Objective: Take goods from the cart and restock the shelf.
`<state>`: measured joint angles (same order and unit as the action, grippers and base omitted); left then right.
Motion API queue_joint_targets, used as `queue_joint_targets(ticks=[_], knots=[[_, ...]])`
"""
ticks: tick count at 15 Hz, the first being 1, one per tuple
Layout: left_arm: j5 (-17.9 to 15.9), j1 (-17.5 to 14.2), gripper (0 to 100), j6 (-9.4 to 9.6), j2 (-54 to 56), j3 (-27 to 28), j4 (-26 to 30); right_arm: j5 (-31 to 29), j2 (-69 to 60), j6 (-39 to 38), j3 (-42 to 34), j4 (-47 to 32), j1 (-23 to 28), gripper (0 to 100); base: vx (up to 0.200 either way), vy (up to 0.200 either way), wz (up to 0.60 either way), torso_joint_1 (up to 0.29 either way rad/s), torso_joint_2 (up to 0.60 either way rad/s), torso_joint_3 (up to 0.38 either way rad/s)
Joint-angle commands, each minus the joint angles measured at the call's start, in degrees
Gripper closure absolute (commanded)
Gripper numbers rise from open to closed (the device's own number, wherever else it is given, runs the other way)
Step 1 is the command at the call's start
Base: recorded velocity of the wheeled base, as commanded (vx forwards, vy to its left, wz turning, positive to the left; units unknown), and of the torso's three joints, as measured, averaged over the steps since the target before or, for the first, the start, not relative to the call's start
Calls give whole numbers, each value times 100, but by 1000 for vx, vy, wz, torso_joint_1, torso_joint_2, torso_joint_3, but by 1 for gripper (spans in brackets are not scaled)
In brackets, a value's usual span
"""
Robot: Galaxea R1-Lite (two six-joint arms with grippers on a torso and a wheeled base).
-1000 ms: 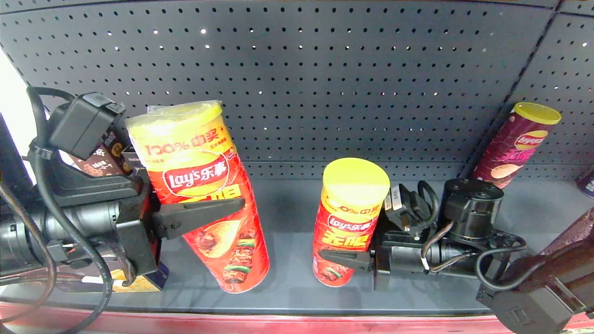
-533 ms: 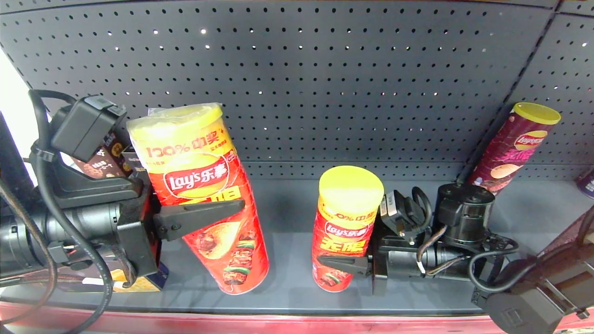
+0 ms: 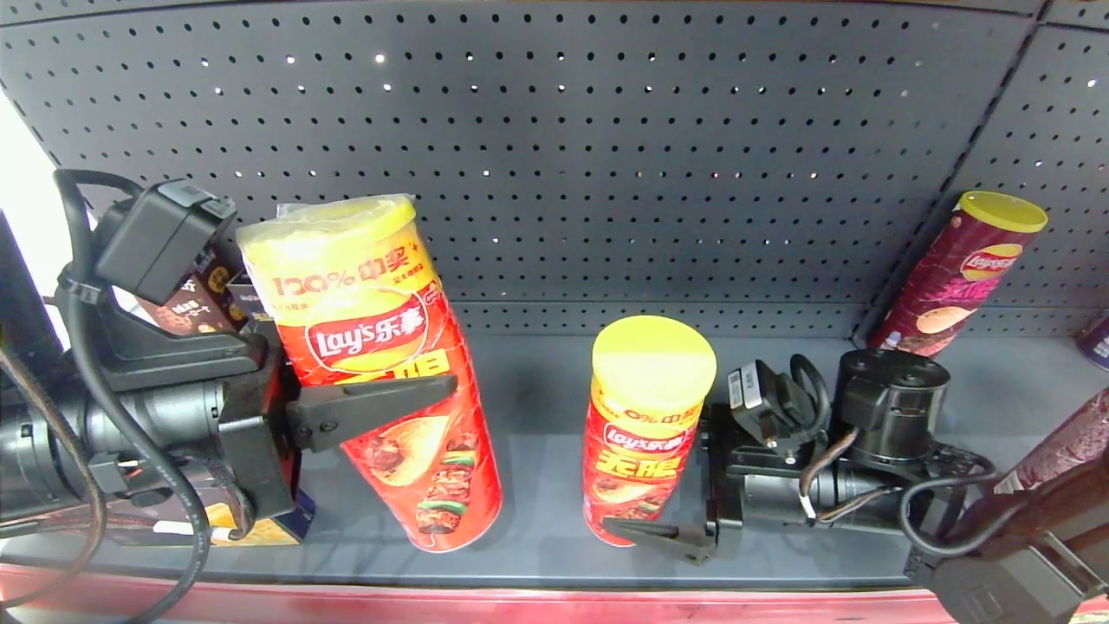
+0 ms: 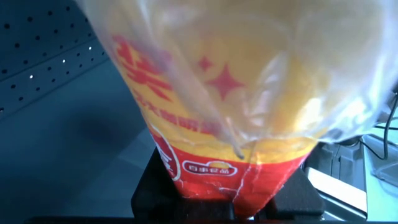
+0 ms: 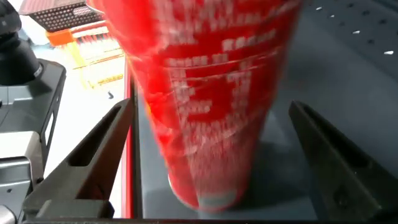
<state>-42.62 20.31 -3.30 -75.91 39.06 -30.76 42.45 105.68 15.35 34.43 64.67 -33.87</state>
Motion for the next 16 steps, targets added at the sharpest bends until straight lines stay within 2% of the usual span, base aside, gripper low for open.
queue_joint_targets(ticks=[1, 5, 7, 11, 13, 16], knots=[[-1, -1, 100, -4, 6, 5, 0, -8, -619, -5, -393, 10, 152, 0, 0, 0, 0, 0, 0, 0], [-1, -1, 100, -4, 6, 23, -9, -158, -1884, -41, -1386, -51, 284, 0, 0, 0, 0, 0, 0, 0], [-1, -1, 100, -4, 15, 14, -9, -553, -2632, -49, -1913, -95, 293, 0, 0, 0, 0, 0, 0, 0], [8, -1, 100, -4, 24, 58, -9, -1362, -3871, -58, -2186, -833, 504, 0, 0, 0, 0, 0, 0, 0], [17, -9, 100, -4, 59, 49, -9, -1889, -4495, -85, -2423, -1352, 706, 0, 0, 0, 0, 0, 0, 0], [17, -18, 100, -12, 164, -12, 0, -2162, -5444, -419, -3126, -1484, 1286, 0, 0, 0, 0, 0, 0, 0]])
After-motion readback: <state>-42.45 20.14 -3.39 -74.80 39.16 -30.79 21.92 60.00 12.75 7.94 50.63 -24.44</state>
